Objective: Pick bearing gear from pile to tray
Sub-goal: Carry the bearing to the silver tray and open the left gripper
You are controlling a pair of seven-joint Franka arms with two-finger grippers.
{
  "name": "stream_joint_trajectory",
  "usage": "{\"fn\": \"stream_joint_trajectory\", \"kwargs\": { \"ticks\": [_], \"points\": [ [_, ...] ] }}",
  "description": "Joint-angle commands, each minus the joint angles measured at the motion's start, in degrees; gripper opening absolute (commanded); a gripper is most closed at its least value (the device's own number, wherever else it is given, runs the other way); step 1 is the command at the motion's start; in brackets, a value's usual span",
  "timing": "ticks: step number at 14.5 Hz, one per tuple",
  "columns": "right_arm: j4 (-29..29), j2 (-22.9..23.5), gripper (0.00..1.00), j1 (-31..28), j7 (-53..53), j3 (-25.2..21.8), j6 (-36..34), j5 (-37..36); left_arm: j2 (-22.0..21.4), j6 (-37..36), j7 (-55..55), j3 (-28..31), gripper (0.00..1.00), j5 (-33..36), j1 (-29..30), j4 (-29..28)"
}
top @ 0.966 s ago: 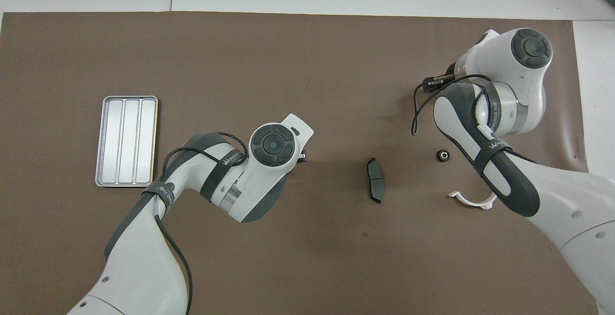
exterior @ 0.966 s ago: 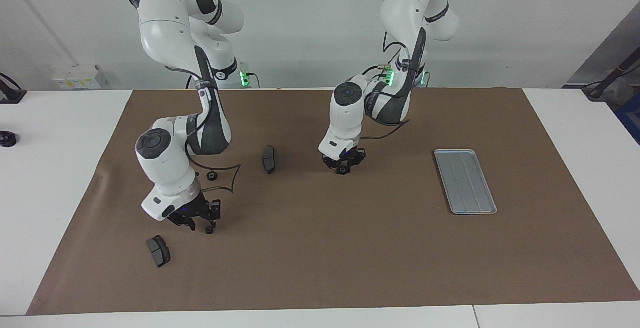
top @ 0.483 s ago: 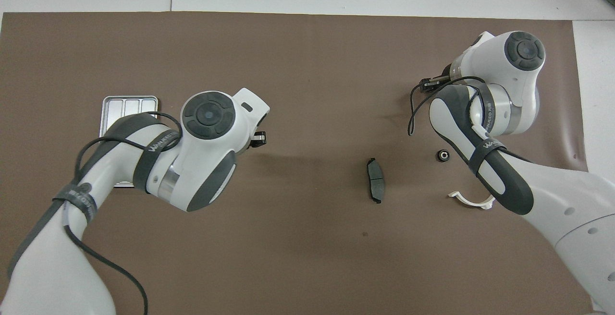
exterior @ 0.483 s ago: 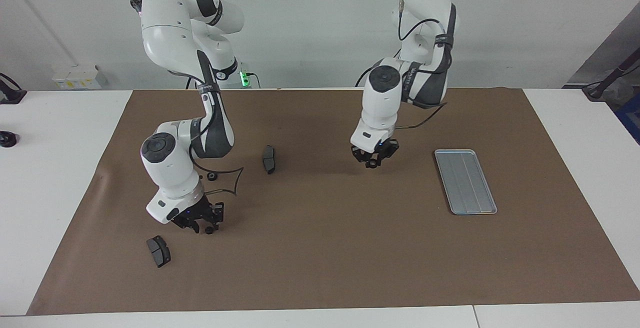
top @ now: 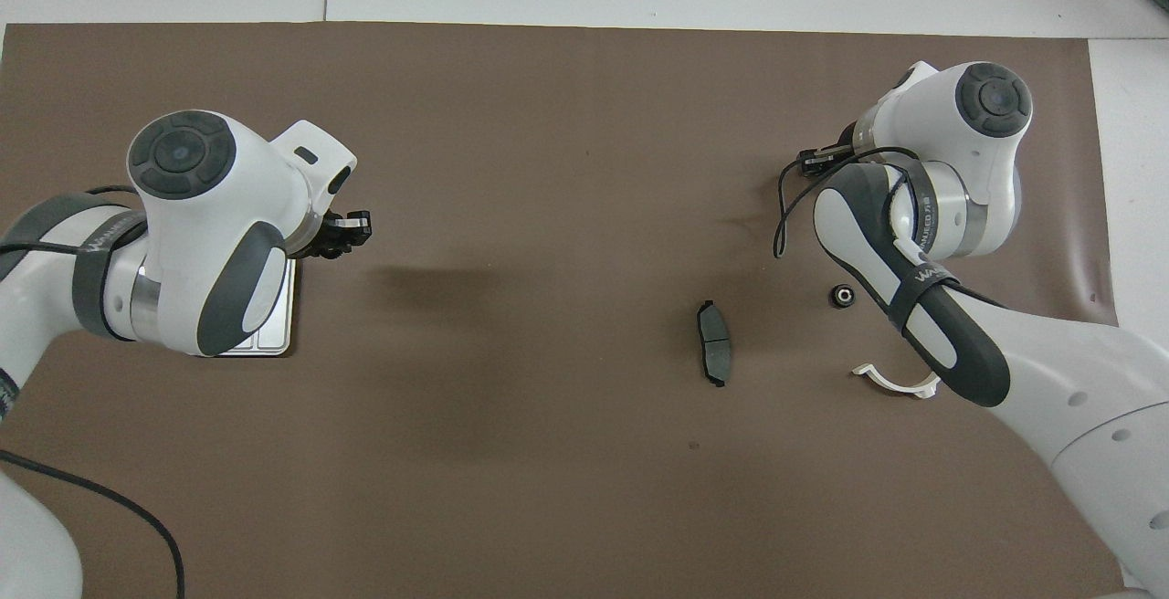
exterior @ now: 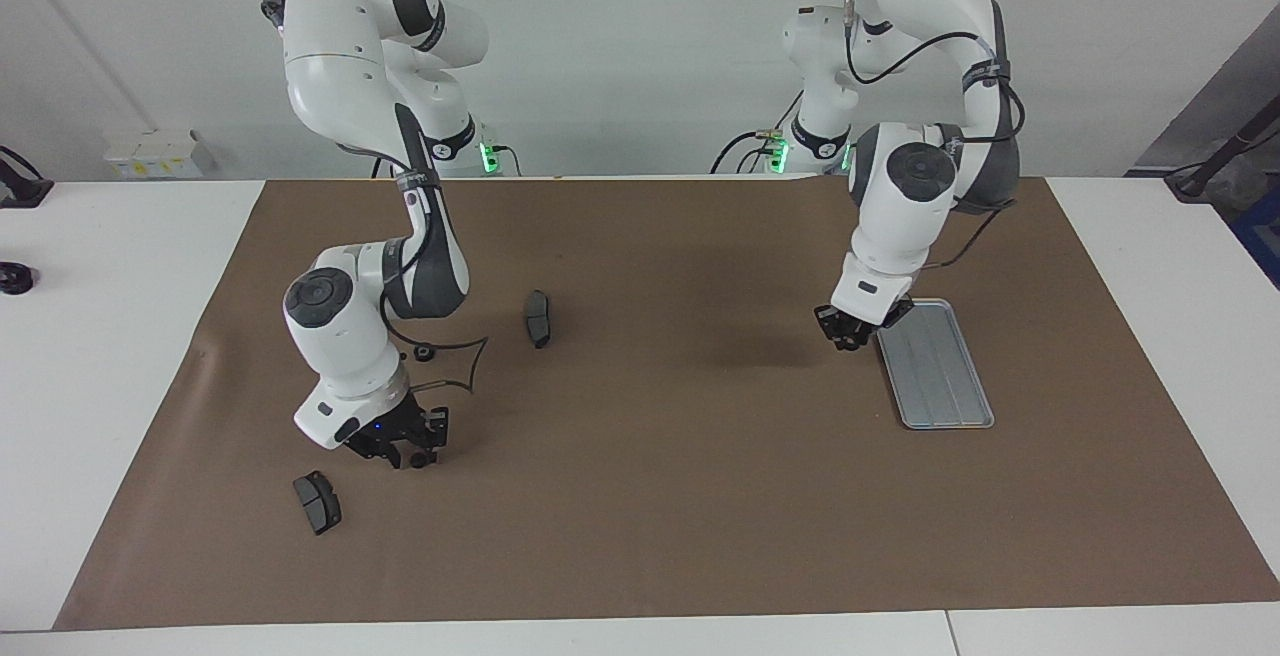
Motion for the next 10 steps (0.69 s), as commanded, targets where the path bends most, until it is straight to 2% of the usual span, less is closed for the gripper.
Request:
{"fn": "stream_joint_trajectory", "kwargs": {
  "ticks": [1,4,10],
  "points": [
    [-1.1,0.8,0.50,-0.2,-0.9,0.4,3.0,-1.0,-0.8,1.6,0.9,-0.7,0.00,1.0,3.4,-2.1],
    [-1.1,0.8,0.46,-0.2,-0.9,0.4,2.9,-1.0,-1.2,8.7,1.9,-0.8,0.00,0.9,7.5,-5.7],
    [-1.1,0.8,0.25,-0.2,-0.9,0.4,2.5,-1.0,-2.8,9.5,10.3,-0.8,0.00,0.9,14.5,-10.6]
  ]
}}
